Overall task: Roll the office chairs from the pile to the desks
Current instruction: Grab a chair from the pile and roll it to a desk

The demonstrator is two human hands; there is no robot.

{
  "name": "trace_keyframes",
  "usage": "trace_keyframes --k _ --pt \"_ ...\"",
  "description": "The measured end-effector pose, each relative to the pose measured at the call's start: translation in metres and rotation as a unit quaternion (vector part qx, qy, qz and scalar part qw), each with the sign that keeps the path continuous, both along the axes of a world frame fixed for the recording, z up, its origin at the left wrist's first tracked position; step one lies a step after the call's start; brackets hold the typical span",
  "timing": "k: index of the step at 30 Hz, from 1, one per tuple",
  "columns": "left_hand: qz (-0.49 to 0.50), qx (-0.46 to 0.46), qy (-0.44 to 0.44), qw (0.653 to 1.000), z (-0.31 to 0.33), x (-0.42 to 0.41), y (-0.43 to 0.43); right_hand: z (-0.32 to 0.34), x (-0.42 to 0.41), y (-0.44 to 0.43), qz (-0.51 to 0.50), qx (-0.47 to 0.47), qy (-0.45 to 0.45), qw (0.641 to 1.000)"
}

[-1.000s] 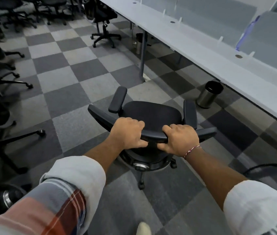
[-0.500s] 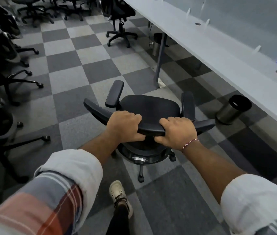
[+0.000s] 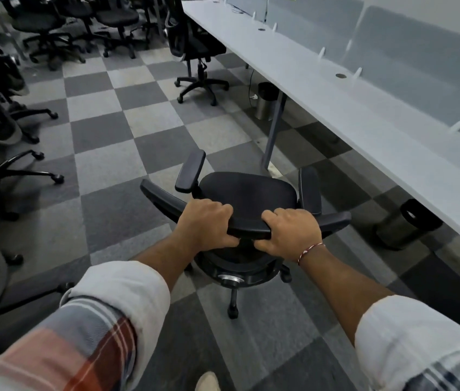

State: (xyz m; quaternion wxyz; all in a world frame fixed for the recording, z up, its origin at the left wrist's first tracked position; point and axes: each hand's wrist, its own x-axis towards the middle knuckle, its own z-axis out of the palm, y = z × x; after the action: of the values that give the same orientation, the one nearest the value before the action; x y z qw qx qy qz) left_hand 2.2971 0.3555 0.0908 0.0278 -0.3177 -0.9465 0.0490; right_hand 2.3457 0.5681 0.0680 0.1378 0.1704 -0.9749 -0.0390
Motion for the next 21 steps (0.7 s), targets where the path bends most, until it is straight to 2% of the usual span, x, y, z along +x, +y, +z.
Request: trace_keyframes --k 21 --pt "0.056 0.023 0.029 0.998 -0.004 -0.359 0.002 -0.003 -0.391 0.01 0.065 -0.025 0.026 0.997"
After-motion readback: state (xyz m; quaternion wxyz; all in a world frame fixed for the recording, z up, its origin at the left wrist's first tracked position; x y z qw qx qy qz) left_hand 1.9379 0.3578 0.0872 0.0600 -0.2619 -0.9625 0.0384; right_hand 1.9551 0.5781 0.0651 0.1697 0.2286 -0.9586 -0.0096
